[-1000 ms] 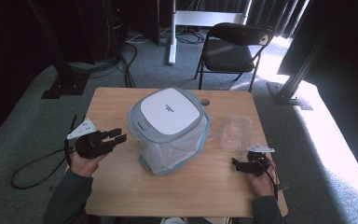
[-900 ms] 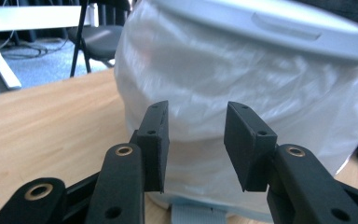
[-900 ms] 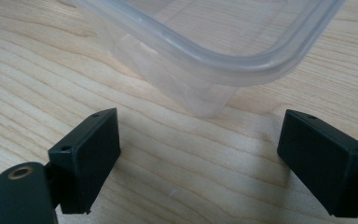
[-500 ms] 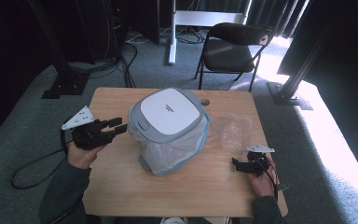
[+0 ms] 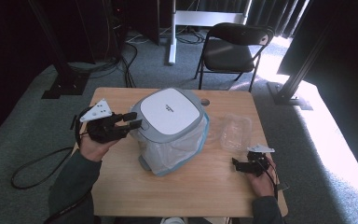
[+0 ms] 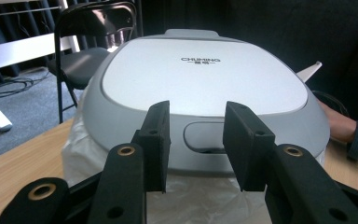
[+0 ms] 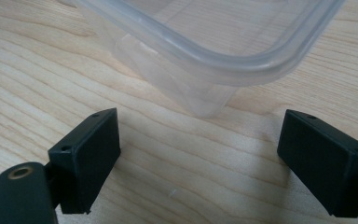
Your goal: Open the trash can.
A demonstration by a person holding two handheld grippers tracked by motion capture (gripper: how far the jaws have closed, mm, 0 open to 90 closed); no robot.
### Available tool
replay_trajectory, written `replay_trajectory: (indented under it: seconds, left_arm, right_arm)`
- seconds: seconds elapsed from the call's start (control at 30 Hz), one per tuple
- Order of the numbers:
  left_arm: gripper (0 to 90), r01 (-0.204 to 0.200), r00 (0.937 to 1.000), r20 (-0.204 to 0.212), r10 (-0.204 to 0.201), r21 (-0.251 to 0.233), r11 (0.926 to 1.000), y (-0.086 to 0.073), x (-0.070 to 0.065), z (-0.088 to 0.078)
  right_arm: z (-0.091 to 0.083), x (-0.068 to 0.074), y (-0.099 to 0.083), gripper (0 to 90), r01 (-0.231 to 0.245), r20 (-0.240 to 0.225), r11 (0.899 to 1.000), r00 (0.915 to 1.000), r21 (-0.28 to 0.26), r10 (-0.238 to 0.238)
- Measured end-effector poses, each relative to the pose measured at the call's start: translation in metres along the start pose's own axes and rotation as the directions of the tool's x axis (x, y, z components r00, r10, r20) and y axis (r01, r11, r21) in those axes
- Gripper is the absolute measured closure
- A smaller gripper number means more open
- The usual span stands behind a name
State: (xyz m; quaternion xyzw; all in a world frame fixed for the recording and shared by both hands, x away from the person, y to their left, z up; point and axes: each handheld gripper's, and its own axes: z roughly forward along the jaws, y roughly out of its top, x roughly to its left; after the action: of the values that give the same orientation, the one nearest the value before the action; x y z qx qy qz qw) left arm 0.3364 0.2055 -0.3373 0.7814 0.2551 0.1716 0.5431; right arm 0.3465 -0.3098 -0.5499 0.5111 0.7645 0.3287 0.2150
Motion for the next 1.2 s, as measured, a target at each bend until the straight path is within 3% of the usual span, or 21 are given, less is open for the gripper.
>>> replay_trajectory:
  seconds: [0.5, 0.87, 1.2]
  left_arm:
    - [71.1, -0.034, 0.9988, -0.036, 0.034, 0.000, 0.9994, -0.001, -0.003, 0.003]
    - [73.2, -0.045, 0.9979, -0.046, 0.045, -0.005, 0.9990, -0.002, -0.005, 0.003]
    - [74.7, -0.073, 0.9936, -0.085, 0.074, 0.014, 0.9972, -0.002, -0.011, 0.002]
  right_arm:
    - [0.000, 0.000, 0.000, 12.3, 0.000, 0.000, 1.000, 1.0000, 0.000, 0.000]
    - [0.000, 0.000, 0.000, 12.3, 0.000, 0.000, 1.000, 1.0000, 0.000, 0.000]
    - [0.000, 0.000, 0.000, 12.2, 0.000, 0.000, 1.000, 1.0000, -0.001, 0.000]
